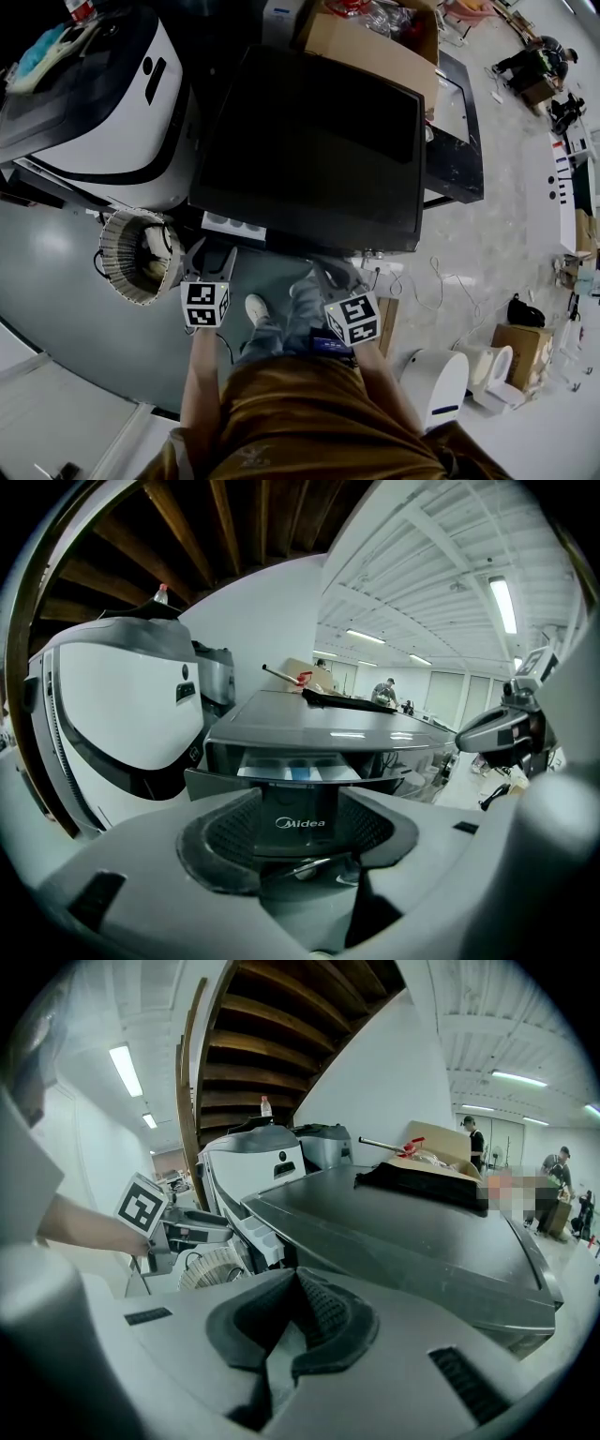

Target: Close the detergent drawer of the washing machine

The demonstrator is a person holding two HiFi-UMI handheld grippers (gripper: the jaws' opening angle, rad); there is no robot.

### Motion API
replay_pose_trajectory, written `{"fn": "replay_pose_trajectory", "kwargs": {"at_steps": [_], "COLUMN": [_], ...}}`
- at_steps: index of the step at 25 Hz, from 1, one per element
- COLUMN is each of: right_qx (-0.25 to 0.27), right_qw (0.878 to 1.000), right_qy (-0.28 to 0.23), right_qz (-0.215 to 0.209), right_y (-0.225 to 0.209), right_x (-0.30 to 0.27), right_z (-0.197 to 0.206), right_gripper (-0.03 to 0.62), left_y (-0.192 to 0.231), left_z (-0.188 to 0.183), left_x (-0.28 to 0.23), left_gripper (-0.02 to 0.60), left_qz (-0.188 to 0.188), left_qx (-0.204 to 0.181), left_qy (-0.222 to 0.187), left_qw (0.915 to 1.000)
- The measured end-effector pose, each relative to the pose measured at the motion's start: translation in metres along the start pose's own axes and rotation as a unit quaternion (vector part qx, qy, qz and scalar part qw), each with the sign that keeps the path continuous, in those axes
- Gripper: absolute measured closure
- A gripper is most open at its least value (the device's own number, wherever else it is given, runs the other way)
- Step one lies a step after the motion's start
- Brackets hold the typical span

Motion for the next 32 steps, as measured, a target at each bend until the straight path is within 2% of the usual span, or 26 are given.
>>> {"fn": "replay_pose_trajectory", "kwargs": {"at_steps": [18,27,32], "right_qx": [0.000,-0.001,0.002], "right_qw": [1.000,0.999,0.999], "right_qy": [-0.002,-0.009,-0.013], "right_qz": [0.009,0.035,0.036], "right_y": [-0.016,-0.031,-0.033], "right_x": [-0.002,0.014,0.014], "right_z": [-0.009,-0.013,-0.018], "right_gripper": [0.582,0.582,0.582], "left_y": [0.006,0.007,0.007], "left_z": [-0.011,-0.013,-0.013], "left_x": [-0.028,-0.036,-0.039], "left_gripper": [0.322,0.322,0.322], "left_qz": [-0.001,-0.003,-0.004], "left_qx": [-0.002,-0.005,-0.005], "left_qy": [0.001,0.003,0.004], "left_qw": [1.0000,1.0000,1.0000]}}
Point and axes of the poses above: the fingertips, and each gripper's own axes: x backward along the fingers, y to its left, z out of its underside, the point moved 6 cm from there along x, backward along the fingers, and after that the axes turned 15 degrees about -y, right-handed, at the moved point
